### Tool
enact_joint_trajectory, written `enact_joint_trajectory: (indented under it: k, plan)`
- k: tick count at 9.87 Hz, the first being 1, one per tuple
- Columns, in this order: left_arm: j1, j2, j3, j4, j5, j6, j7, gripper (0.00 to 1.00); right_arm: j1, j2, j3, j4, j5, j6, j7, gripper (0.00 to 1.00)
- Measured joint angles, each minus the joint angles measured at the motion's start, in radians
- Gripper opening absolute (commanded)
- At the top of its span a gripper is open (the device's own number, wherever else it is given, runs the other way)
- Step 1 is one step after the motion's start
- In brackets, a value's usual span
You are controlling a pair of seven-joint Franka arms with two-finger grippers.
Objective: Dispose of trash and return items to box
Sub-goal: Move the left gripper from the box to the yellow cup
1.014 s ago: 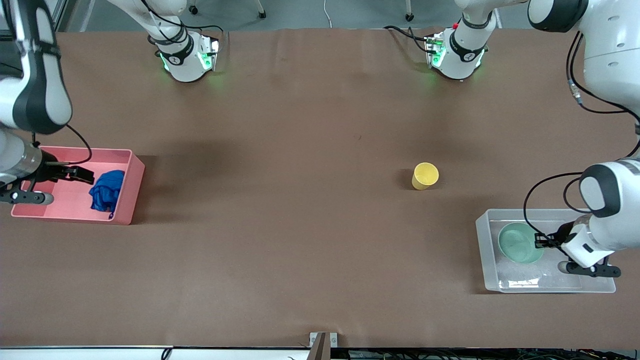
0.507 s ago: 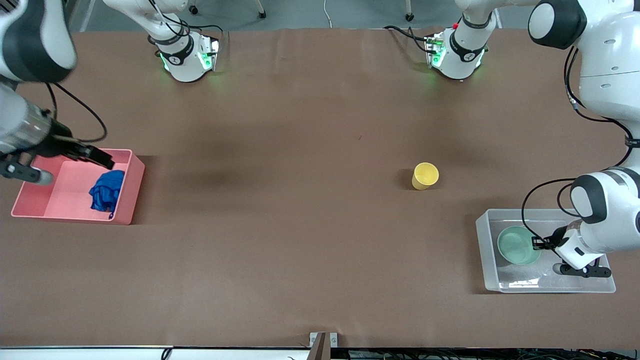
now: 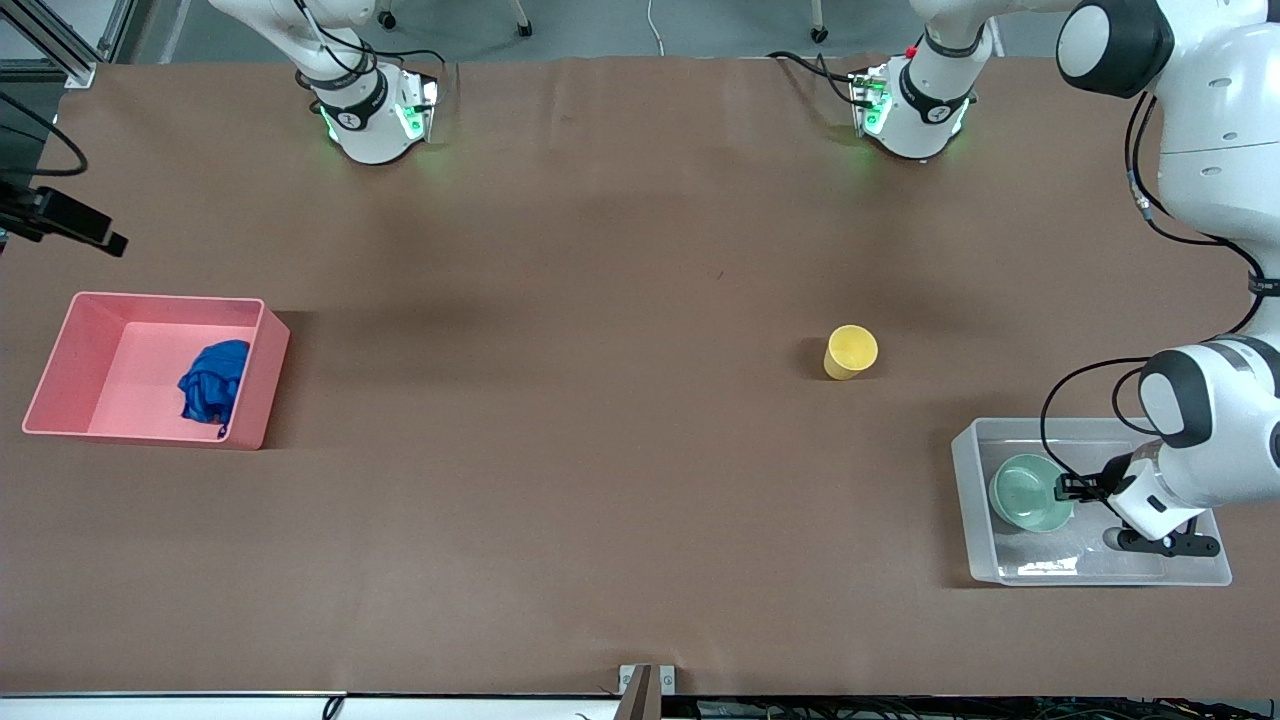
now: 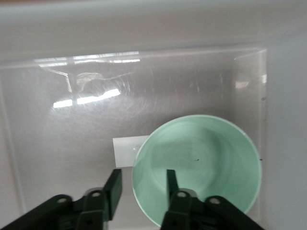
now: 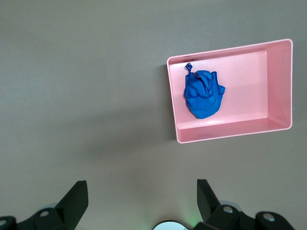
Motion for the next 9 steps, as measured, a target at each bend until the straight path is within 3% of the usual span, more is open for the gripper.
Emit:
enact_joint_trajectory:
  k: [3, 6, 9]
  plan:
    - [-0.008, -0.211, -0.020, -0.085, 0.000, -0.020, 0.000, 0.99, 0.014, 0.007, 0.013, 0.040, -0.015, 0.000, -0.011, 1.00]
    - [-0.018, -0.489, -0.094, -0.371, 0.000, -0.035, -0.023, 0.98, 0.037, 0.013, 0.016, 0.068, -0.015, -0.022, 0.032, 1.00]
    - [-0.020, -0.646, -0.182, -0.655, 0.000, 0.020, -0.081, 0.98, 0.045, 0.027, 0.013, 0.067, -0.015, -0.024, 0.040, 1.00]
